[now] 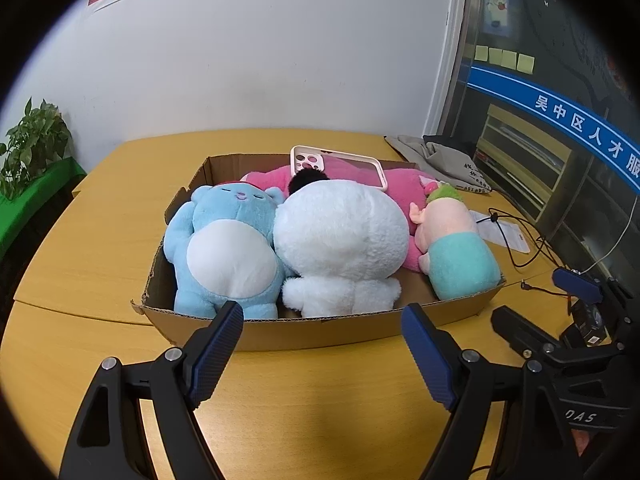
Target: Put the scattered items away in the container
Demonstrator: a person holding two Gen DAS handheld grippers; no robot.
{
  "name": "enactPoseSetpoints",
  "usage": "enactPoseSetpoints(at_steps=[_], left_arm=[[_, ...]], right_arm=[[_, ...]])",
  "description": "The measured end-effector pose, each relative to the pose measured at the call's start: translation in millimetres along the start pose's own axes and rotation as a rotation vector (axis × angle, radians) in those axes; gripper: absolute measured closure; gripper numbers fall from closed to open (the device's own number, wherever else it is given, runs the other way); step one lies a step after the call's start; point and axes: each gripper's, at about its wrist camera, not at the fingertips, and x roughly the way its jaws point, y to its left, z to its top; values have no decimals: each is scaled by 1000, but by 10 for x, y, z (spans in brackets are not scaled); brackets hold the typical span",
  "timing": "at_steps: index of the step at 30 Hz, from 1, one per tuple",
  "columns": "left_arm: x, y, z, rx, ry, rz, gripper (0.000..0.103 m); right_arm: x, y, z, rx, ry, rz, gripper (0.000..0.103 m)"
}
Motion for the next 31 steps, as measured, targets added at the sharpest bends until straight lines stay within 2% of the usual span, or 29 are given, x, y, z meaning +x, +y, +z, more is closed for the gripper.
enactPoseSetpoints(at_steps=[3, 7, 11, 23, 28, 31], left_arm=[[-1, -22, -8, 11, 2, 17, 22], [-8, -81, -30, 46, -7, 97, 22], [11, -78, -33, 36, 5, 71, 22], [56, -89, -61, 30, 18, 65, 22], [56, -123, -106, 54, 20, 132, 22], [81, -115, -115, 55, 33, 132, 22]], right_arm=[[10, 20, -5, -4, 1, 2, 0], [28, 39, -24, -7, 7, 4, 0], [41, 32, -27, 1, 5, 1, 0], [63, 16, -62, 12, 16, -2, 0], [78, 15, -87, 17, 23, 5, 0], [77, 24, -97, 12, 27, 9, 0]])
